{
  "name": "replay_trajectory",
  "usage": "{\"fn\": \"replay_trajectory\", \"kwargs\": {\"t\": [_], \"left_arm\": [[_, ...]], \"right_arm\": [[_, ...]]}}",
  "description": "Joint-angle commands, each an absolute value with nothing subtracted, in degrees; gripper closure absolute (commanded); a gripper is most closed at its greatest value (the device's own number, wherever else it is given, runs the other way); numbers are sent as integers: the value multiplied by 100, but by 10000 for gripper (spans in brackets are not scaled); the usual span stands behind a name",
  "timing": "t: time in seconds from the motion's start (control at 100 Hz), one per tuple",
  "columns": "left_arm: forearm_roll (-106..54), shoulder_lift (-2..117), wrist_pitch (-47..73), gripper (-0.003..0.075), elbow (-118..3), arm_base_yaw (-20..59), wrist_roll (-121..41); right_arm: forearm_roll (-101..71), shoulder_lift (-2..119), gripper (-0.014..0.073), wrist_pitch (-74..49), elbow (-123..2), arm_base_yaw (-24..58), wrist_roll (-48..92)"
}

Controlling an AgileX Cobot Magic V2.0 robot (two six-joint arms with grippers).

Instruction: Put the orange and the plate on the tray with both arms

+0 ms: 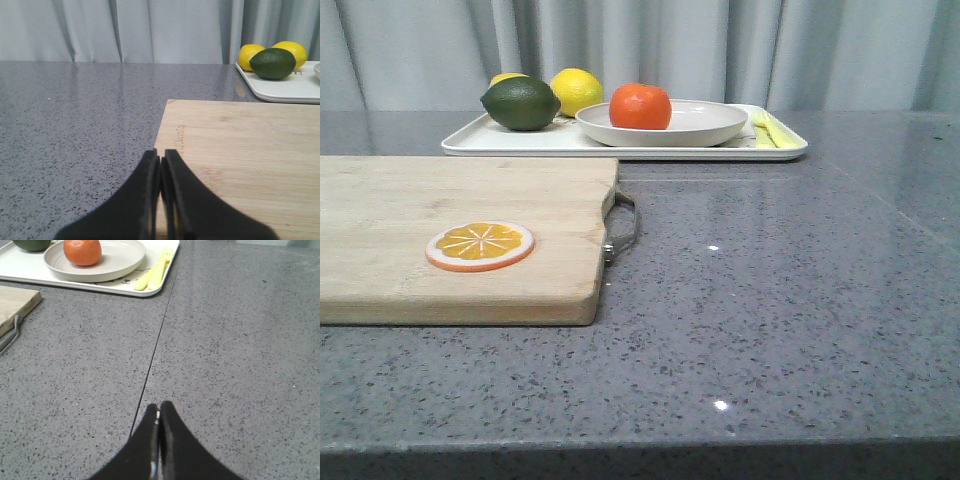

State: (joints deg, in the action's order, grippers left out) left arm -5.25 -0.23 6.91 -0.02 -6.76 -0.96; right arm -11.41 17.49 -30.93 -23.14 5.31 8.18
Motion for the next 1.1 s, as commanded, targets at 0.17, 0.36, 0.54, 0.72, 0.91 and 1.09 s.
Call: {"fn": "replay_trajectory", "kwargs": {"t": [0.17,0.36,0.54,0.72,0.91,1.09], "left_arm": [[-517,-202,270,739,133,-676,-84],[-517,-202,270,739,133,-676,-84],[-517,-202,270,739,133,-676,-84],[-517,-202,270,739,133,-676,-84],[-517,-202,270,739,133,-676,-84],[-517,-202,270,739,133,-676,-84]], "right_arm": [[-1123,1775,658,-2674,-2463,526,857],[-1123,1775,658,-2674,-2463,526,857],[-1123,1767,658,-2674,-2459,526,857],[-1090,1625,658,-2478,-2337,515,857],[-815,1225,658,-1135,-1666,498,698],[-303,867,658,72,-1000,208,-248]]}}
